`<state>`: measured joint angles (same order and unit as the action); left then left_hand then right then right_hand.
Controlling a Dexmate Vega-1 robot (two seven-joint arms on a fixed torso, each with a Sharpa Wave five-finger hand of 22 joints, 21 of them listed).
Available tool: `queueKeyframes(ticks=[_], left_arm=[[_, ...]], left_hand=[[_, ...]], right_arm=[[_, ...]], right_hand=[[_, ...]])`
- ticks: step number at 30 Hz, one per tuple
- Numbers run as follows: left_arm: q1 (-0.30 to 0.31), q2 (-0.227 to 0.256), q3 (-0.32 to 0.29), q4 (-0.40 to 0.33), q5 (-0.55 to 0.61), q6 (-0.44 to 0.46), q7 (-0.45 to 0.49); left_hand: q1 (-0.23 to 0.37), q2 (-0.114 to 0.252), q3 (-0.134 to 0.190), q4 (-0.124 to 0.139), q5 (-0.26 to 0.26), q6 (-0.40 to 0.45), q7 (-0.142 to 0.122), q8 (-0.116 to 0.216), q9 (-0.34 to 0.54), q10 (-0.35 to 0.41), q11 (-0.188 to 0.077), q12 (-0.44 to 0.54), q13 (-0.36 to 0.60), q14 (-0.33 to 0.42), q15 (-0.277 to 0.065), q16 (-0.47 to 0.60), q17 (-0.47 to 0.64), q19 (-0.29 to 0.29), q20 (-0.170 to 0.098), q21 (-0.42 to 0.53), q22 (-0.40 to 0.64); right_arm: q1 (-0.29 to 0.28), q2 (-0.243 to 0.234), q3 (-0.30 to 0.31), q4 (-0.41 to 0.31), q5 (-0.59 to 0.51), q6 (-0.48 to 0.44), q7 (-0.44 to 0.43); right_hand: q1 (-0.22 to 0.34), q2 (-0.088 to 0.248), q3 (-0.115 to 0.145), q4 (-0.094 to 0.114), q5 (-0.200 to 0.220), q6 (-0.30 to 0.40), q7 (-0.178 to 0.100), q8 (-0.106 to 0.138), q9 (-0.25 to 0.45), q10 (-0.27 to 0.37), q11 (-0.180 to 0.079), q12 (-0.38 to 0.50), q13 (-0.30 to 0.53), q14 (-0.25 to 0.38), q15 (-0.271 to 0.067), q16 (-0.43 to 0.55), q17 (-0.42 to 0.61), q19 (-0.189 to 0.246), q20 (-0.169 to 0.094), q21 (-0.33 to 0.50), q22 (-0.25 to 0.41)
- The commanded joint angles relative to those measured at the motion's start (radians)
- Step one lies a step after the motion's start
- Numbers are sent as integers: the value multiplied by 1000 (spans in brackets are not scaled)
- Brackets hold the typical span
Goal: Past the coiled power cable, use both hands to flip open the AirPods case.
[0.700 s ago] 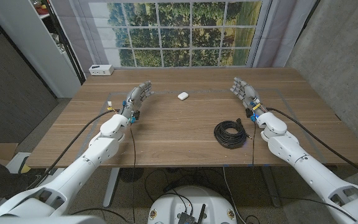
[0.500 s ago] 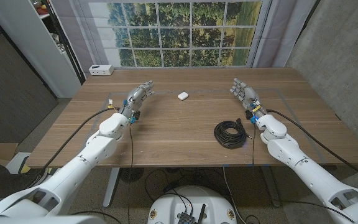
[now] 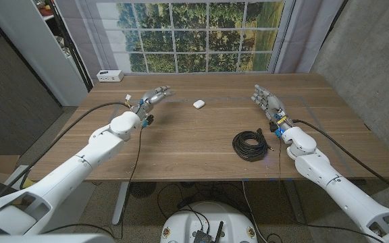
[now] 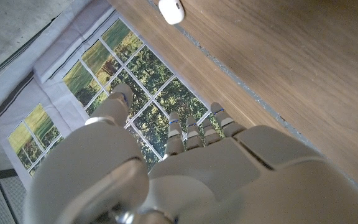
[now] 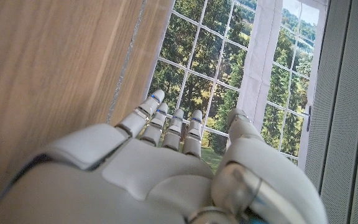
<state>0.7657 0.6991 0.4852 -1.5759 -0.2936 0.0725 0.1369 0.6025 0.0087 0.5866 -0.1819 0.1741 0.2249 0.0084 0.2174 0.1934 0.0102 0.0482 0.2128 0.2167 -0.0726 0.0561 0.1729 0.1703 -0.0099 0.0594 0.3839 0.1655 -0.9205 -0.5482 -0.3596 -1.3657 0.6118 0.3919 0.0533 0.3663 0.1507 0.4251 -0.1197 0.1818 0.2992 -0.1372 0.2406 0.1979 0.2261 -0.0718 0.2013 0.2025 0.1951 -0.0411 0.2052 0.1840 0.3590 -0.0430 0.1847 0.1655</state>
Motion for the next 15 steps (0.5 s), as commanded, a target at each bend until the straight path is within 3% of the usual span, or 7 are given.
queueKeyframes(ticks=[1,7,15], left_arm=[[-140,-22,103,-6,171,226,42],[-217,-102,192,47,283,305,97],[-277,-220,246,174,322,322,143]], left_hand=[[22,-10,-11,1,6,28,5,14,6,-16,2,-3,5,-18,3,3,6,-12,8,-12,4],[35,-48,-44,10,9,106,9,45,13,-14,-1,7,8,-21,1,10,7,-7,8,-34,4],[20,-114,-97,22,24,188,18,70,23,18,-11,27,9,5,-10,19,7,11,7,-56,5]], right_arm=[[-3,-29,1,-9,-18,22,23],[0,-49,15,-7,0,28,56],[14,-48,23,36,33,44,108]], right_hand=[[13,-2,-2,-4,5,7,-5,3,3,9,-3,4,2,6,-126,3,1,-8,-9,-1,3],[15,-2,-3,-6,5,9,-6,2,3,12,-3,5,2,5,-127,2,1,-12,-7,-1,3],[15,-2,-5,-6,5,10,-6,1,3,14,-2,5,3,5,-127,2,2,-16,-6,-2,3]])
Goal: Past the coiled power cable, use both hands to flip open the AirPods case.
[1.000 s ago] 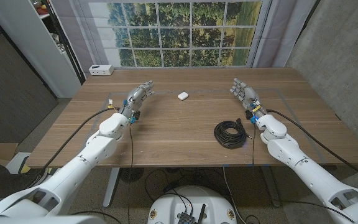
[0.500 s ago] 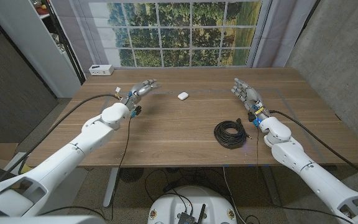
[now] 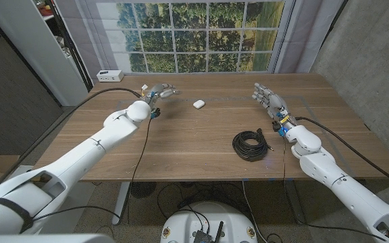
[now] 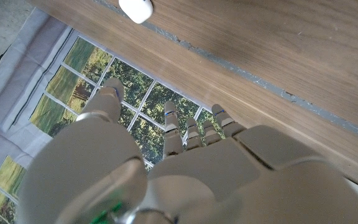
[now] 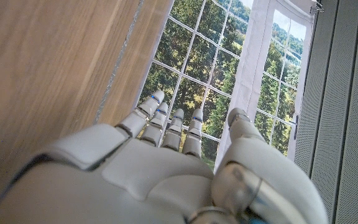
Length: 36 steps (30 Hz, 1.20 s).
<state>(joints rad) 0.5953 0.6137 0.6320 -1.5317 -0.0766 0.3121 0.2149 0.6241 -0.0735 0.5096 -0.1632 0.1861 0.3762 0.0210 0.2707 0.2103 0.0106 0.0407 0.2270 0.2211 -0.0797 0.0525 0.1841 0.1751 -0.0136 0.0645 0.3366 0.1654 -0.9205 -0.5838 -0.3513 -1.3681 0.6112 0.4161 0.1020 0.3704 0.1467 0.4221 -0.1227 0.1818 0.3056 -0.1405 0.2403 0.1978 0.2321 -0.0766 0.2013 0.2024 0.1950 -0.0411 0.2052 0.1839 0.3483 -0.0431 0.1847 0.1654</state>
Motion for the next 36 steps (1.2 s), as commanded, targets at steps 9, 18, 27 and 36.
queueKeyframes(ticks=[9,18,27,36], left_arm=[[-161,-220,170,225,156,128,91],[-202,-291,241,285,220,235,133],[-248,-390,308,416,265,289,187],[-284,-464,343,546,263,279,203]], left_hand=[[8,-57,-46,6,31,113,26,44,16,24,-3,18,6,21,-10,7,3,27,7,-25,6],[31,-50,-50,6,42,137,39,55,27,25,-3,19,7,25,-9,7,3,36,9,-34,7],[47,-43,-55,8,48,152,38,64,37,38,-8,26,7,34,-13,8,2,48,13,-40,7],[65,-33,-62,11,51,188,32,81,51,43,-13,28,7,42,-17,8,2,62,16,-49,8]], right_arm=[[18,-18,33,77,62,40,98],[27,-21,52,125,92,65,148],[33,-26,74,172,124,81,193],[61,-23,89,243,153,97,259]], right_hand=[[12,2,-4,-4,5,4,-3,-1,3,10,3,5,3,4,-127,1,2,-7,-5,-1,4],[13,2,-5,-6,4,5,-3,-3,3,11,4,5,4,4,-127,1,1,-8,-4,0,4],[14,2,-7,-6,4,7,-3,-4,3,14,3,6,4,7,-126,2,2,-9,0,0,4],[15,1,-9,-7,4,10,-4,-5,3,16,5,6,4,7,-126,1,2,-12,8,0,4]])
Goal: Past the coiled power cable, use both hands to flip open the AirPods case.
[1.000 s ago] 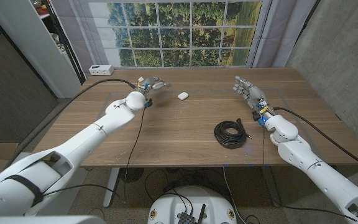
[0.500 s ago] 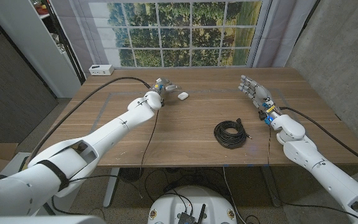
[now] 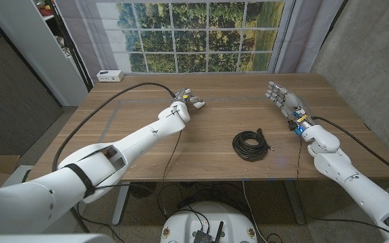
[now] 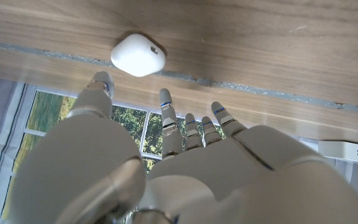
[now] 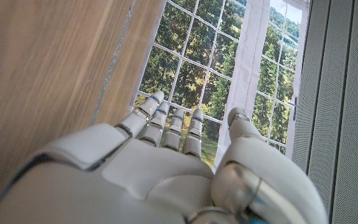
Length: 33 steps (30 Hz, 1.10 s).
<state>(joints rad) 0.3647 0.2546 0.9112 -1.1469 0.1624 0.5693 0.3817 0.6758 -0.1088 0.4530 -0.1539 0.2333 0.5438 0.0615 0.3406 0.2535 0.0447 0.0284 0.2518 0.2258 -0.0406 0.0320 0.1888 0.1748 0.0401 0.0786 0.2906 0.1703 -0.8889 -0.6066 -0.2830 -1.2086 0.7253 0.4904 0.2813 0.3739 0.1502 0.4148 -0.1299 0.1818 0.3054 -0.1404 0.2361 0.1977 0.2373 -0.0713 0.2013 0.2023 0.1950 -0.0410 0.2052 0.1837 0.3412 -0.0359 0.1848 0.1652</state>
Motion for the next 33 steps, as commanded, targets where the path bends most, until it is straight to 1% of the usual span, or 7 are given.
queueKeyframes(ticks=[1,7,15,18,19,23,33], left_arm=[[-57,-117,66,177,23,30,42],[-67,-143,82,204,27,72,60],[-68,-169,80,229,18,102,105],[-53,-162,68,216,11,78,140],[-43,-154,61,202,8,63,152],[12,-111,1,117,-30,-20,195],[135,-5,-144,-95,-148,-224,193]], left_hand=[[16,3,-6,1,4,26,-9,14,10,7,1,3,2,3,3,2,2,8,2,-5,3],[48,26,-8,1,0,104,-11,51,28,6,1,2,1,2,8,0,2,15,9,-19,4],[160,107,14,-12,-27,243,-9,120,69,44,-5,13,-4,38,-6,5,1,54,18,-38,6],[208,130,19,-18,-37,295,-21,146,85,76,-27,22,-7,56,-23,6,0,70,18,-44,6],[227,139,21,-20,-40,313,-28,155,92,91,-38,27,-8,68,-28,8,-1,81,14,-44,7],[282,154,20,-22,-49,364,-39,184,116,133,-52,37,-11,104,-50,11,-2,107,7,-47,8],[325,158,7,-20,-54,412,-42,215,145,175,-63,47,-13,136,-68,10,-2,119,2,-54,10]], right_arm=[[35,1,21,94,41,22,88],[65,11,25,146,55,35,133],[86,29,29,196,71,47,175],[86,32,32,202,73,52,179],[85,32,32,199,73,50,175],[83,31,33,198,69,57,178],[84,34,23,182,51,62,165]], right_hand=[[11,-2,-2,0,4,10,-4,-1,3,11,-1,6,4,7,-126,1,2,-4,1,0,4],[12,-2,-3,0,4,12,-7,-1,3,12,0,6,5,8,-125,1,2,-5,3,0,4],[12,-1,-4,0,3,14,-9,-2,3,15,0,6,5,9,-124,2,2,-7,6,1,4],[11,0,-5,0,3,14,-10,-2,3,16,1,6,5,9,-123,2,2,-7,7,1,4],[11,-1,-5,0,3,14,-10,-2,3,16,0,6,5,9,-124,2,2,-7,7,1,4],[11,0,-5,0,3,14,-11,-3,3,17,1,6,5,10,-124,2,2,-7,9,1,4],[10,1,-7,2,3,17,-10,-4,3,19,1,7,5,12,-125,3,3,-8,10,2,4]])
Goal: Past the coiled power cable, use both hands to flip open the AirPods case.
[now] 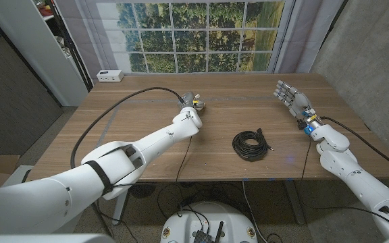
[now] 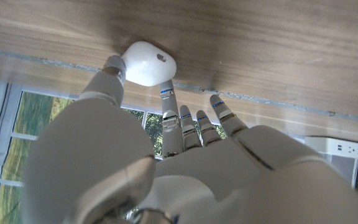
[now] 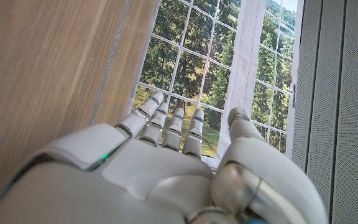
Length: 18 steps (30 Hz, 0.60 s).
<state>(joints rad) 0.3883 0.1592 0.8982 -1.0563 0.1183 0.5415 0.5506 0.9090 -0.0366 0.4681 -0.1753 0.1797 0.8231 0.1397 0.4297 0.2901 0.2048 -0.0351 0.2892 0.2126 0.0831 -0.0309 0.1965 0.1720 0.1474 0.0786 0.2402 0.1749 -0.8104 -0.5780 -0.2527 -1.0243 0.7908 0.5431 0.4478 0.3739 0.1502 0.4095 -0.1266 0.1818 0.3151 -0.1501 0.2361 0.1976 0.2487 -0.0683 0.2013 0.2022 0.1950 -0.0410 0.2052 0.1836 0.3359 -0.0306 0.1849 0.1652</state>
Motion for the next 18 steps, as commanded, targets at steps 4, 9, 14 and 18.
queueKeyframes(ticks=[4,9,14,18], left_arm=[[141,112,-178,-212,-162,-308,-16],[151,152,-205,-216,-215,-439,-117],[152,163,-234,-188,-285,-544,-224],[151,171,-244,-181,-315,-594,-284]], left_hand=[[98,87,-12,3,-1,135,-121,130,116,17,-3,8,0,11,-9,0,1,10,0,-6,5],[106,90,-17,6,-2,128,-122,131,126,12,-4,4,0,-1,-14,-7,1,2,2,-12,6],[112,94,-22,9,-2,121,-123,132,134,3,-4,-1,0,-7,-13,-10,1,-2,4,-16,6],[115,97,-25,10,-2,119,-122,133,139,2,-2,-3,0,-11,-12,-11,2,-4,6,-18,7]], right_arm=[[17,6,-18,-3,-30,12,0],[31,0,-35,-14,-60,13,-10],[46,-11,-56,-31,-105,17,-33],[55,-29,-75,-56,-152,14,-60]], right_hand=[[11,1,-2,-2,3,9,0,-4,4,9,-1,7,6,12,-126,3,3,-2,5,2,4],[16,1,-1,-6,4,17,-6,-3,4,11,-2,7,6,13,-127,1,2,-2,6,3,4],[30,1,5,-16,5,33,-11,1,3,15,-3,8,6,15,-127,-1,-2,-3,9,3,4],[55,-4,14,-33,5,48,-15,3,2,16,-5,7,6,14,-127,-5,-5,-6,15,2,4]])
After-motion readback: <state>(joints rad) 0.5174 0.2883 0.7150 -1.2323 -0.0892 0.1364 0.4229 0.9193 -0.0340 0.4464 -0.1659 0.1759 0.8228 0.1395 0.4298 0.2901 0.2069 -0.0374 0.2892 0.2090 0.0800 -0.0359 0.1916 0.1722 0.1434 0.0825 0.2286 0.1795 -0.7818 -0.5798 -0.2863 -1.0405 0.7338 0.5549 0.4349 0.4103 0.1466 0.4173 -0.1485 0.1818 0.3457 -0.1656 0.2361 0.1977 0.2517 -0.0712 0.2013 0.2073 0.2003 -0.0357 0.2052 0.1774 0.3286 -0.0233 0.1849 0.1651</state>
